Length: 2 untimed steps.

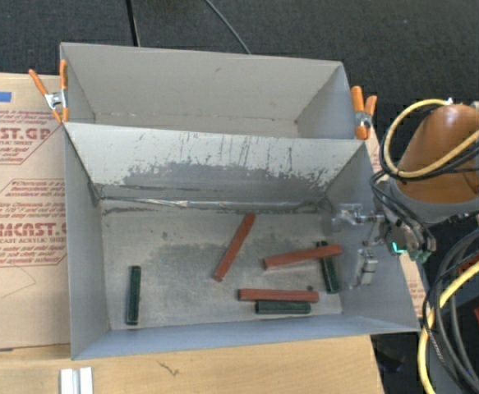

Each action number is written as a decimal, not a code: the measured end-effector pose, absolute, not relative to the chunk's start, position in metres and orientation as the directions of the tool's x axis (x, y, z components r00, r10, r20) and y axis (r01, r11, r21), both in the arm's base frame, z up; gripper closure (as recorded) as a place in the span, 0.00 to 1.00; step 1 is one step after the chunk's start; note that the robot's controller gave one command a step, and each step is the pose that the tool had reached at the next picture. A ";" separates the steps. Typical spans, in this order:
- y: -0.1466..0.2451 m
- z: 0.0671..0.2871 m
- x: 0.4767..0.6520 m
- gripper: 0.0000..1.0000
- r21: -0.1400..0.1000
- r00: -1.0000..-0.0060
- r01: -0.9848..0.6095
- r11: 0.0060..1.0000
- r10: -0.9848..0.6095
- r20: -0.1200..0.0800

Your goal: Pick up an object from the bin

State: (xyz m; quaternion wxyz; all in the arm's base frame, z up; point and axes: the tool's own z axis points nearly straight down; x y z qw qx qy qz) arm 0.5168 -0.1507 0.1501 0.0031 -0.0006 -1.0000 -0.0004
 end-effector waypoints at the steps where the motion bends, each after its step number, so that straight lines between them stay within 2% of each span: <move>1: -0.150 0.154 0.519 0.00 -0.001 -1.000 0.000 1.000 0.000 -0.001; 2: -0.152 0.115 0.513 0.00 -0.002 -0.997 -0.076 0.997 -0.076 -0.006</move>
Offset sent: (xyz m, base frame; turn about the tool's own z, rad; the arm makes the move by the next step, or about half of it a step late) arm -0.0135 -0.0030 -0.0801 -0.1543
